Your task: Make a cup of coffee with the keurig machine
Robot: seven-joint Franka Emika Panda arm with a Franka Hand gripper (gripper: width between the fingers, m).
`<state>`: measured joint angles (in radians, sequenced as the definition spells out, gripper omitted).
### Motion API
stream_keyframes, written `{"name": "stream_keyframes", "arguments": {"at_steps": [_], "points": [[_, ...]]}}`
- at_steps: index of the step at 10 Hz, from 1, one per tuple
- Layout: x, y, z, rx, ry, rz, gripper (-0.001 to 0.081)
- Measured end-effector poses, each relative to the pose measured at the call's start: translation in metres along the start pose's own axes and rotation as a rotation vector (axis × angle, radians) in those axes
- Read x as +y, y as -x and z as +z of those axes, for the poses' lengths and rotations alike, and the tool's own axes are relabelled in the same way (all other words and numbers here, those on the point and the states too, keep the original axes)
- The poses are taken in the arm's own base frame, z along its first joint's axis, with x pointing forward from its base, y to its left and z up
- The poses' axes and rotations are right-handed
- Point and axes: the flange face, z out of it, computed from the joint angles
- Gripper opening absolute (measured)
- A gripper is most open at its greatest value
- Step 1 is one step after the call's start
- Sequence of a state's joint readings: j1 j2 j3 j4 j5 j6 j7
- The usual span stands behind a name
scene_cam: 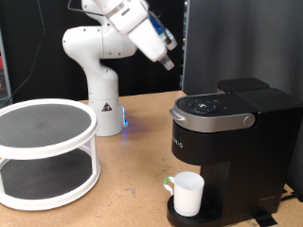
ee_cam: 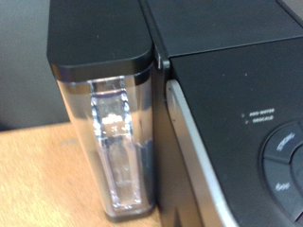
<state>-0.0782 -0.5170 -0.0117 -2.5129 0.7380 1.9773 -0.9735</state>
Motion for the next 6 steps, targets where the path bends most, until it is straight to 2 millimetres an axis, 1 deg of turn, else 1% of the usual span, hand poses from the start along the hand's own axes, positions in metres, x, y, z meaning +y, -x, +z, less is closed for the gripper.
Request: {"name": "stream_keyframes", "arguments": {"at_steps": [2, 3, 4, 5, 6], "points": [[-0.014, -0.024, -0.005, -0.023, 0.102, -0.110, 0.0801], [-0.022, -0.036, -0.007, -0.041, 0.146, -0.140, 0.0801], [-0.031, -0.048, -0.009, -0.067, 0.164, -0.124, 0.0801], [-0.026, -0.057, -0.006, -0.099, 0.161, -0.093, 0.0801], [-0.026, -0.056, -0.006, -0.092, 0.161, -0.102, 0.0801]]}}
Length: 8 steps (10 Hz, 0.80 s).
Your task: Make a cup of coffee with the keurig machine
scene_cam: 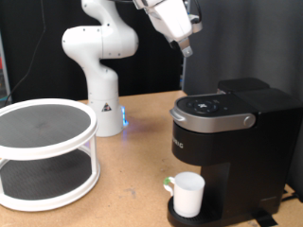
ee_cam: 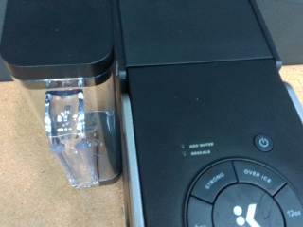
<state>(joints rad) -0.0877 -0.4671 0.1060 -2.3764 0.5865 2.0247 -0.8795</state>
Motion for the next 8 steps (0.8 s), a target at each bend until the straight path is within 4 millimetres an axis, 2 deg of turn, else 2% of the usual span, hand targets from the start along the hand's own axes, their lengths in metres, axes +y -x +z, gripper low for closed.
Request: {"name": "stream_keyframes", "arguments": {"at_steps": [2, 4, 6, 8], "points": [[-0.003, 0.007, 0.014, -0.113, 0.017, -0.172, 0.0801], [-0.009, 0.002, 0.039, -0.233, 0.032, -0.272, 0.0801], [-0.010, -0.013, 0.057, -0.240, 0.043, -0.303, 0.0801], [-0.010, -0.033, 0.060, -0.198, 0.049, -0.286, 0.0801]]}}
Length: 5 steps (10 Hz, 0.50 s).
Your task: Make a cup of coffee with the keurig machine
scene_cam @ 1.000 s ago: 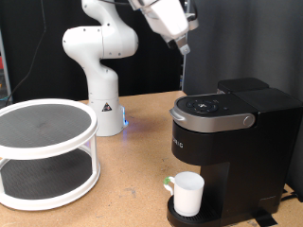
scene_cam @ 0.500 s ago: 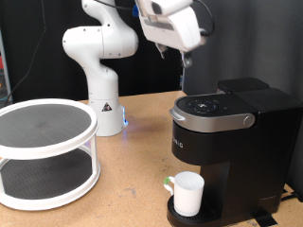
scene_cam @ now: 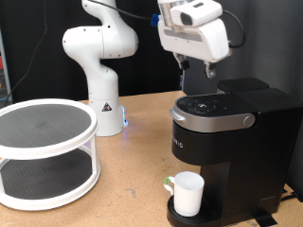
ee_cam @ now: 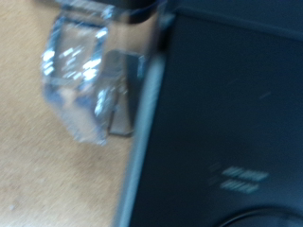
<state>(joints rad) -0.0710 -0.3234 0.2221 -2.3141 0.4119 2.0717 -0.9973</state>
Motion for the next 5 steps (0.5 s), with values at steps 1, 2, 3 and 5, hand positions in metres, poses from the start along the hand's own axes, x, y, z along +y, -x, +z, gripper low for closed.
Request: {"name": "stream_keyframes", "arguments": {"at_steps": [1, 2, 3, 5], "points": [[0.003, -0.010, -0.005, 0.022, -0.001, 0.016, 0.0801], [0.006, -0.019, -0.013, 0.041, 0.001, 0.026, 0.0801], [0.009, -0.027, -0.020, 0.051, 0.002, 0.032, 0.0801], [0.014, -0.043, -0.028, 0.054, -0.014, 0.049, 0.0801]]}}
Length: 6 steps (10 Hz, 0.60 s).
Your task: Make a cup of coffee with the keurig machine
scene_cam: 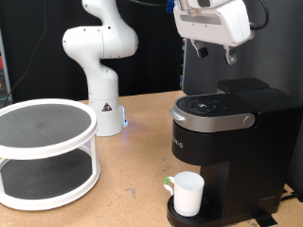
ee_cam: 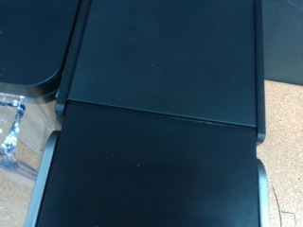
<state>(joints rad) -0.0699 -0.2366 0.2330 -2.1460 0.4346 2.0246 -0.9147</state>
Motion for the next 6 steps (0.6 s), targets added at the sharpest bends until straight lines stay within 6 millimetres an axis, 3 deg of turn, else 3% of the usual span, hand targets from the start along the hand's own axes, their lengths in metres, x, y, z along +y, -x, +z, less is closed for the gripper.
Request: {"name": "stream_keyframes", "arguments": {"at_steps": [6], "points": [[0.0019, -0.0019, 0.0024, -0.122, 0.082, -0.065, 0.0801]]}}
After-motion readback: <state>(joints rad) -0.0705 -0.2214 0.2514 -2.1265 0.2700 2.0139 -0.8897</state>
